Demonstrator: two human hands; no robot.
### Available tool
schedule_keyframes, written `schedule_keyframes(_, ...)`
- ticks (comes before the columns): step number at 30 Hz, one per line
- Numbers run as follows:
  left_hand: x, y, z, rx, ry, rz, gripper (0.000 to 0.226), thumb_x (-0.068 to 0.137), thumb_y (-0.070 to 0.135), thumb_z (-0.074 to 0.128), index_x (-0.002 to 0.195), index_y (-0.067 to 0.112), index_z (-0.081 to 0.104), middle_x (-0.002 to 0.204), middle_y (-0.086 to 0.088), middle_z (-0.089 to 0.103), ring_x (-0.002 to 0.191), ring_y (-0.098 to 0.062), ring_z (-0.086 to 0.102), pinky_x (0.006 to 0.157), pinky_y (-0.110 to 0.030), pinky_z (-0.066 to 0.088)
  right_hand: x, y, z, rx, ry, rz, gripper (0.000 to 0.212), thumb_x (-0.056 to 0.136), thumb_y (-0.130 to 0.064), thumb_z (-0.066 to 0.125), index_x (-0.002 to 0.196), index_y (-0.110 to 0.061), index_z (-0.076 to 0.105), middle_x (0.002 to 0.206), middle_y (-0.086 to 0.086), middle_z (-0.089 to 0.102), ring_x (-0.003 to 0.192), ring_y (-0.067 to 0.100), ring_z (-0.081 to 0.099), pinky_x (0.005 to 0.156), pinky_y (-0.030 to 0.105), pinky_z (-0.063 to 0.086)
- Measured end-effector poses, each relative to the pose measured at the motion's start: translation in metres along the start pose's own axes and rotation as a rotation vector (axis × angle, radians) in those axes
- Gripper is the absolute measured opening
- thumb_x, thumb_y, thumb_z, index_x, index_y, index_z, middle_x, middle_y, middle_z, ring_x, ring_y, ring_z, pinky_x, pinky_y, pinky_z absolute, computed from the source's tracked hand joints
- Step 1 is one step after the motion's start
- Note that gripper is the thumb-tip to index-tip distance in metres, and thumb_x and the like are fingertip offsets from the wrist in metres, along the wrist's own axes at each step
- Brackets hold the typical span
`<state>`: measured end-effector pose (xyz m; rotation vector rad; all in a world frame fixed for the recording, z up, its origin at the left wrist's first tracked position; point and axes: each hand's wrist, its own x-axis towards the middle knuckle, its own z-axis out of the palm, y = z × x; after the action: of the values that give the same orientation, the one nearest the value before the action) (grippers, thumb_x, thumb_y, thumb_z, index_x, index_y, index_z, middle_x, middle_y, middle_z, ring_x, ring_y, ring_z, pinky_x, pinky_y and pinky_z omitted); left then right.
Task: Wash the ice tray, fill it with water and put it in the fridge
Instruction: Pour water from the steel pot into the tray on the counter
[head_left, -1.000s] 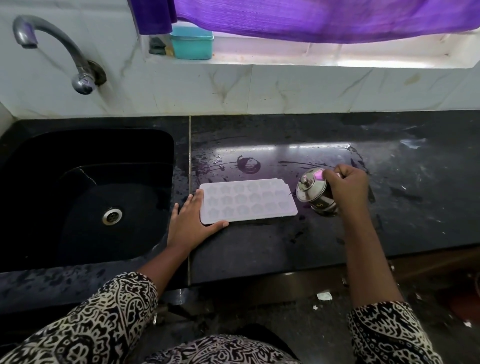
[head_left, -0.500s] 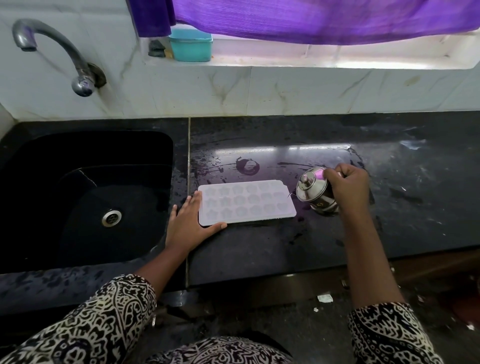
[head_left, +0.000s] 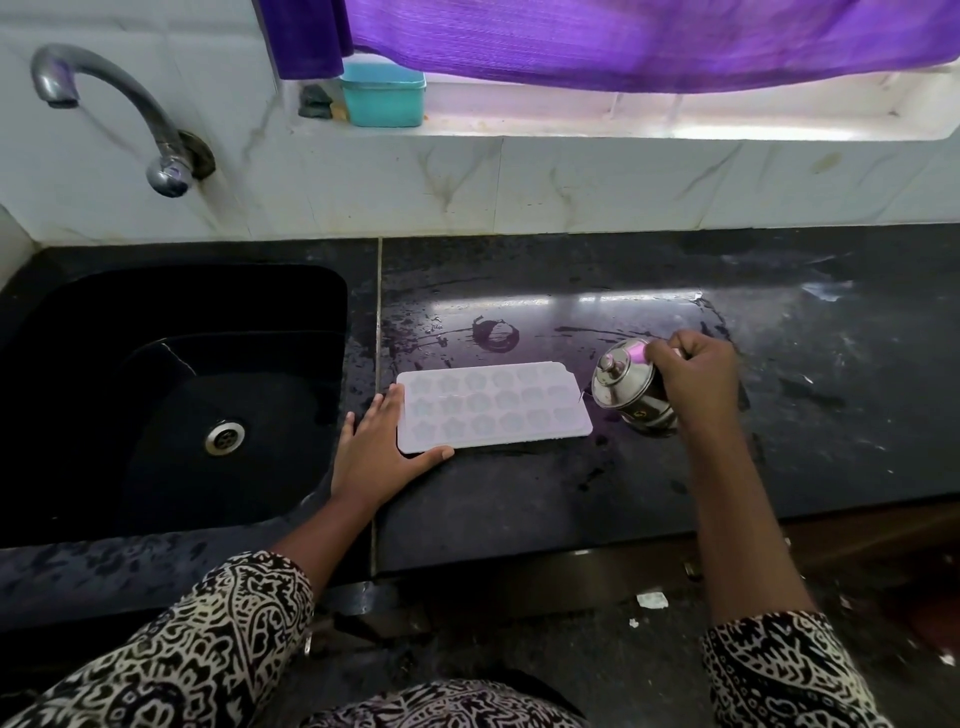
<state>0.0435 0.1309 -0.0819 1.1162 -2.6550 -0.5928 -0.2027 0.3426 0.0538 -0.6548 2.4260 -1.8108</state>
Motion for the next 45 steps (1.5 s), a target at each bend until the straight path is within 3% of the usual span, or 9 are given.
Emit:
schedule_keyframes(6,-0.001,0.001,-0.001,0.001,0.01,-0.003,0.122,0.059,0.095,0.031,0.155,0.022,0.012,0.161,0.005,0.021,0.149,-0.012,0.014,0.12,-0.043,0.006,0.0,-0.003,0.003,0.002,0.003,0.027,0.037,0.075,-0.01,0.065,0.049,-0.02,0.04,0.047,-0.002,0.039,0.051,0.014,0.037,0.056,0.031,0.037)
schedule_keyframes(9,-0.001,0.002,-0.001,0.005,0.009,-0.006,0.122,0.058,0.095,0.03,0.155,0.023,0.011,0.162,0.006,0.02,0.149,-0.012,0.013,0.12,-0.043,0.005,0.001,-0.006,0.003,0.013,-0.003,0.023,0.039,0.074,-0.009,0.064,0.047,-0.021,0.038,0.041,-0.013,0.036,0.042,0.007,0.032,0.053,0.025,0.033)
schedule_keyframes(16,-0.002,0.002,-0.001,-0.007,0.0,-0.006,0.116,0.067,0.089,0.044,0.156,0.023,0.01,0.162,0.005,0.018,0.149,-0.012,0.012,0.121,-0.043,0.004,0.004,-0.01,0.003,0.16,0.009,0.066,0.041,0.076,-0.003,0.063,0.049,-0.018,0.035,0.038,-0.014,0.029,0.039,0.005,0.024,0.041,0.017,0.026)
schedule_keyframes(21,-0.002,0.003,-0.002,0.004,-0.014,-0.005,0.116,0.067,0.09,0.041,0.156,0.023,0.007,0.163,0.006,0.016,0.15,-0.012,0.011,0.121,-0.043,0.004,0.0,-0.011,0.009,0.051,-0.025,0.038,0.038,0.076,-0.007,0.063,0.05,-0.019,0.039,0.036,-0.014,0.035,0.035,0.0,0.03,0.038,0.013,0.031)
schedule_keyframes(25,-0.001,0.004,-0.002,0.003,-0.015,-0.006,0.122,0.059,0.094,0.029,0.156,0.023,0.008,0.163,0.006,0.016,0.15,-0.011,0.01,0.121,-0.042,0.003,-0.002,-0.01,0.016,-0.05,-0.048,-0.037,0.04,0.078,-0.006,0.064,0.049,-0.018,0.039,0.044,-0.005,0.036,0.042,0.007,0.031,0.048,0.021,0.029)
schedule_keyframes(28,-0.001,0.002,-0.002,-0.004,-0.01,-0.005,0.121,0.059,0.094,0.03,0.156,0.024,0.008,0.162,0.007,0.016,0.149,-0.011,0.011,0.121,-0.042,0.003,-0.003,-0.009,0.018,-0.06,-0.048,-0.041,0.041,0.078,-0.007,0.064,0.048,-0.019,0.039,0.042,-0.007,0.036,0.038,0.002,0.029,0.046,0.019,0.029)
schedule_keyframes(34,-0.001,0.001,-0.001,-0.009,-0.004,-0.005,0.122,0.059,0.095,0.031,0.156,0.024,0.01,0.162,0.007,0.017,0.149,-0.011,0.012,0.121,-0.042,0.004,0.0,-0.005,0.015,0.169,-0.011,0.116,0.037,0.076,-0.005,0.063,0.05,-0.018,0.04,0.038,-0.013,0.035,0.037,0.001,0.03,0.041,0.015,0.035)
schedule_keyframes(45,-0.002,0.002,-0.003,-0.008,-0.008,-0.001,0.122,0.06,0.095,0.031,0.156,0.023,0.01,0.162,0.008,0.017,0.149,-0.01,0.012,0.121,-0.041,0.005,0.005,-0.011,0.02,0.685,0.115,0.344,0.026,0.08,0.007,0.054,0.06,-0.01,0.051,0.041,-0.009,0.053,0.038,0.003,0.048,0.041,0.013,0.039)
